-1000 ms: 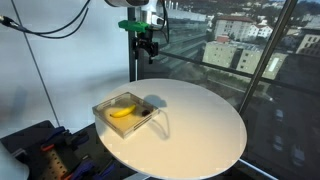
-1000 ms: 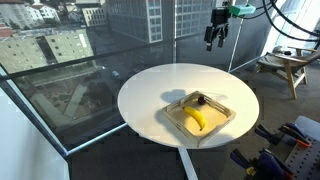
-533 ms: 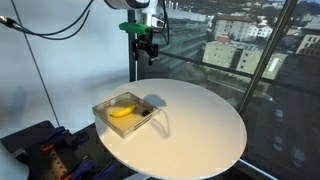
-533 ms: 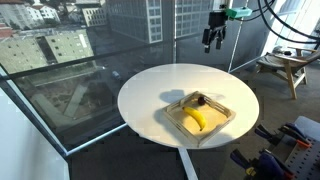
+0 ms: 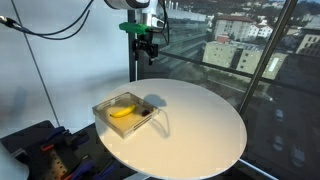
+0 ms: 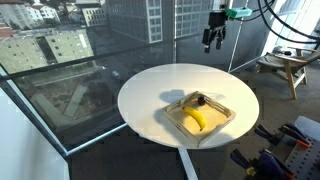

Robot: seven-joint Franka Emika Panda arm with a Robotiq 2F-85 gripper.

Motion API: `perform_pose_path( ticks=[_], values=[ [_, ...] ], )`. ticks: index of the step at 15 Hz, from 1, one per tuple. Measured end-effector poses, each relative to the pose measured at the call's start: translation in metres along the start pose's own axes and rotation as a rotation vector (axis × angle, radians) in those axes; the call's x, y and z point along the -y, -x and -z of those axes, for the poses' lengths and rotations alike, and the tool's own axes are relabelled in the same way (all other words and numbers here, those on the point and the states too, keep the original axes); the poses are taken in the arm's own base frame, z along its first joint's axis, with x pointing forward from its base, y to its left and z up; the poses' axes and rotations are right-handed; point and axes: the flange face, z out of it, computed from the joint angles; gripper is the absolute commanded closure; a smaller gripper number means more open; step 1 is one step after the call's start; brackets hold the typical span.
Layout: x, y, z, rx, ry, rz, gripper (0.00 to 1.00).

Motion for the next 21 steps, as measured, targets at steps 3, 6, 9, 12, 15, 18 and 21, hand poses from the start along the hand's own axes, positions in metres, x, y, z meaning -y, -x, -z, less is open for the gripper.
perform_pose_path(
  ticks=[3, 6, 9, 12, 15, 18, 21],
  values=[
    [0.000, 0.000, -0.002, 0.003, 0.000, 0.000, 0.00],
    [0.004, 0.000, -0.002, 0.004, 0.000, 0.007, 0.00],
    [0.013, -0.001, -0.002, 0.004, 0.000, 0.023, 0.00],
    [0.022, -0.001, -0.002, 0.004, 0.003, 0.040, 0.00],
    [0.032, -0.003, 0.000, -0.009, 0.017, 0.066, 0.00],
    [0.045, -0.006, 0.003, -0.038, 0.035, 0.097, 0.00],
    [0.057, -0.009, 0.007, -0.074, 0.037, 0.119, 0.00]
  ],
)
